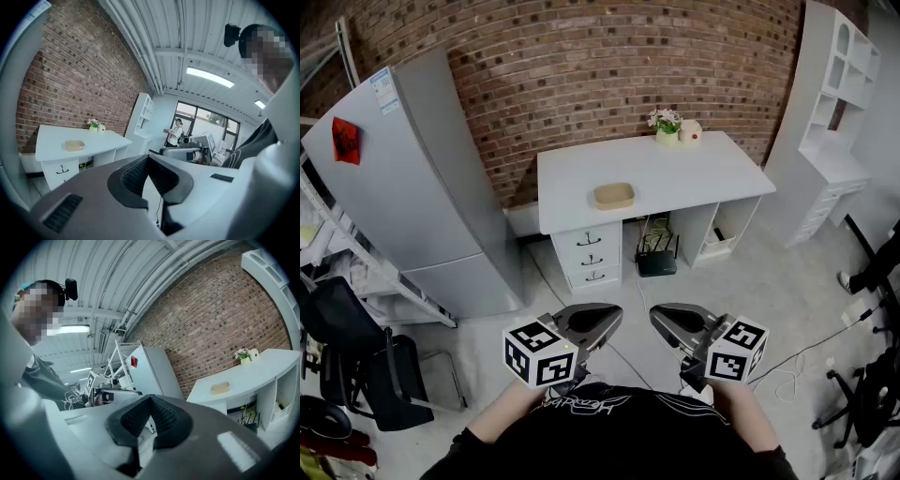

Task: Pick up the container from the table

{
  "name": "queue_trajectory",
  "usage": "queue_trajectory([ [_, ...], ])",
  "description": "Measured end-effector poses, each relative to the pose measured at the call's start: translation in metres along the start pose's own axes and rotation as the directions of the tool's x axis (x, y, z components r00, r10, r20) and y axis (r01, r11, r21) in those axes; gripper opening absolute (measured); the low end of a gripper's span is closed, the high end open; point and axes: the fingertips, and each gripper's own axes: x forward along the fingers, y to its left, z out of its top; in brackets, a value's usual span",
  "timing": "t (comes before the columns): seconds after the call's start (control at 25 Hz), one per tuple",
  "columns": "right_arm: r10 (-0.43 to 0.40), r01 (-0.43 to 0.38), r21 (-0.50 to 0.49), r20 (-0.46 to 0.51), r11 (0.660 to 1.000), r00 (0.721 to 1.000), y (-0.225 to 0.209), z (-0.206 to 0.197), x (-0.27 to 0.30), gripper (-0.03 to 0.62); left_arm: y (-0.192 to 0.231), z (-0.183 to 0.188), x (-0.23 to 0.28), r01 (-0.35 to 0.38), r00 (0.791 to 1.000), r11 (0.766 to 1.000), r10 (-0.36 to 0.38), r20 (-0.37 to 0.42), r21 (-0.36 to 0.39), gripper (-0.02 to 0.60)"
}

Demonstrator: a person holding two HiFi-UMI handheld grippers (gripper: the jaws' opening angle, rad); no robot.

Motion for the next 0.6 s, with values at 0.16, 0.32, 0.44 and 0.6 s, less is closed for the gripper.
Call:
queue_trajectory([
  [0.16, -0.002, 0.002, -0.002, 0.000, 1.000, 1.000, -0.004, 0.002, -0.002, 0.003, 0.000, 0.000, 0.005, 0.006, 1.000, 1.000, -0.006, -0.005, -0.007, 0.003],
  [0.32, -0.004, 0.004, 0.028, 0.000, 1.000, 1.000, -0.012, 0.002, -0.002, 0.003, 0.003, 0.000, 0.009, 0.001, 1.000, 1.000, -0.001, -0.011, -0.010, 0.003],
  [0.44, -0.005, 0.005, 0.061, 0.000, 0.998, 1.000, -0.019, 0.003, 0.005, 0.003, 0.012, -0.001, 0.009, -0.010, 1.000, 1.000, 0.010, -0.012, -0.024, 0.003],
  [0.6, -0.012, 0.013, 0.090, -0.019, 0.996, 1.000, -0.033, -0.002, 0.013, 0.003, 0.032, -0.007, 0.012, -0.036, 0.999, 0.997, 0.034, -0.019, -0.065, 0.003],
])
